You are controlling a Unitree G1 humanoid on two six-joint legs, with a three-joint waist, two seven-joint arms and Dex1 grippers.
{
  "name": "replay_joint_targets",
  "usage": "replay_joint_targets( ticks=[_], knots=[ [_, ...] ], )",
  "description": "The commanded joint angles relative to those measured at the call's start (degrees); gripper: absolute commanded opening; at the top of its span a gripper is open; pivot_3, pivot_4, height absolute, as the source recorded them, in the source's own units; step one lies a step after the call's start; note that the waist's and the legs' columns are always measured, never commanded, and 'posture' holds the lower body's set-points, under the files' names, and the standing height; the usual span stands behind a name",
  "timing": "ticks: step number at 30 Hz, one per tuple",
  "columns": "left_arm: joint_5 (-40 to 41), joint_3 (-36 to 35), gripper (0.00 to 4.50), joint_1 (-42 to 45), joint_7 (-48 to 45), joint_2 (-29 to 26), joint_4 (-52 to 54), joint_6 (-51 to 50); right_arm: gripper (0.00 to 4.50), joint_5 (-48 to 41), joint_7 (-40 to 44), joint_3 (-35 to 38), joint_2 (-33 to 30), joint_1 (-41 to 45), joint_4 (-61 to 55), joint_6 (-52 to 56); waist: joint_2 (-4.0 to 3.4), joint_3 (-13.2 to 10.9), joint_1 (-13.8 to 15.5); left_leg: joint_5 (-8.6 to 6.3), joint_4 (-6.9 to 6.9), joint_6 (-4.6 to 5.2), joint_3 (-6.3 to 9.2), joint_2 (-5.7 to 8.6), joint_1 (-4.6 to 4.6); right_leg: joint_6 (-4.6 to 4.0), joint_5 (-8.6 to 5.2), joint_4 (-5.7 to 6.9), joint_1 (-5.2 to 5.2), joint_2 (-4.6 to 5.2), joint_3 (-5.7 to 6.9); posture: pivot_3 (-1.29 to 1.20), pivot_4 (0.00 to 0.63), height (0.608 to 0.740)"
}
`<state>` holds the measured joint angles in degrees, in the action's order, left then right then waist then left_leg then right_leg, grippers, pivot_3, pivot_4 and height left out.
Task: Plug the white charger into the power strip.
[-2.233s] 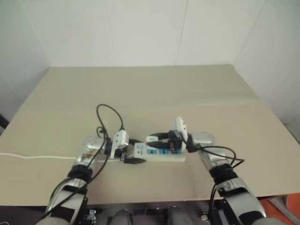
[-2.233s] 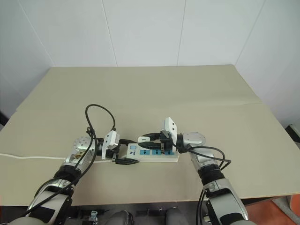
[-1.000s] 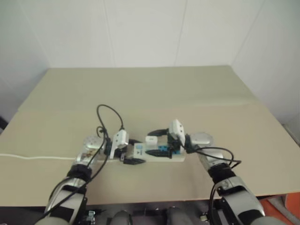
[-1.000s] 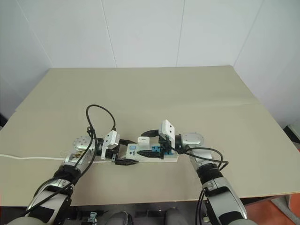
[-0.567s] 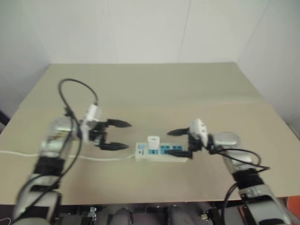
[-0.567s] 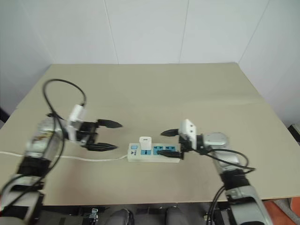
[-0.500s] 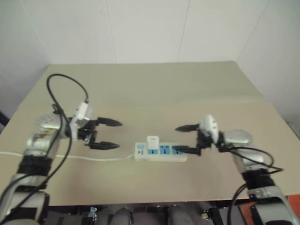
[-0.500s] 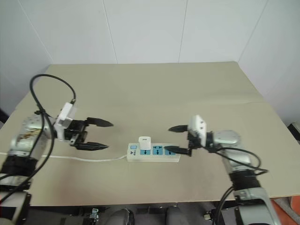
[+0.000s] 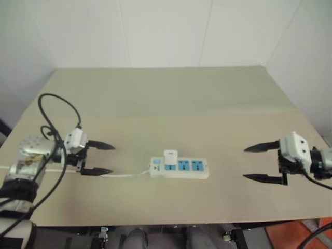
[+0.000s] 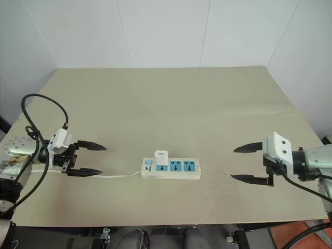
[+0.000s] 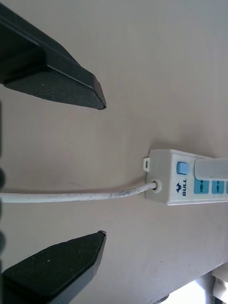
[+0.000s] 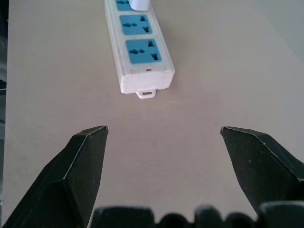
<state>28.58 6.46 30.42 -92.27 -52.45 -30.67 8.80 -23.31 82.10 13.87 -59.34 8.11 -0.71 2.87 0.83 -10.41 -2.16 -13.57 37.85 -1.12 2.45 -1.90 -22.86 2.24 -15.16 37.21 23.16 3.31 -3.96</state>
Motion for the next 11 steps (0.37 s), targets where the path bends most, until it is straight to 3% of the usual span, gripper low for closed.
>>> replay_joint_targets(
  ticks=[1, 11],
  knots=[
    [-0.09, -2.11, 4.45, -0.1, -0.23, 0.57, 1.2, 0.01, 4.5, 0.0, -0.31, 3.46, -1.73, -1.36, -1.75, -1.85, 0.0, 0.0, -0.06, 0.0, 0.0, 0.0, 0.0, 0.0, 0.0, 0.0, 0.0, 0.0, 0.0, 0.0, 0.0, 0.0, 0.15, 0.74],
    [-1.37, -2.33, 4.45, 1.46, -0.23, 1.95, 0.23, -0.62, 4.5, -0.58, -0.79, 5.96, -3.34, -6.41, -3.38, -1.35, 0.02, 0.0, -0.02, 0.0, 0.02, 0.0, 0.0, 0.01, 0.0, 0.0, 0.0, 0.0, -0.02, 0.0, -0.01, 0.0, 0.15, 0.74]
  ],
)
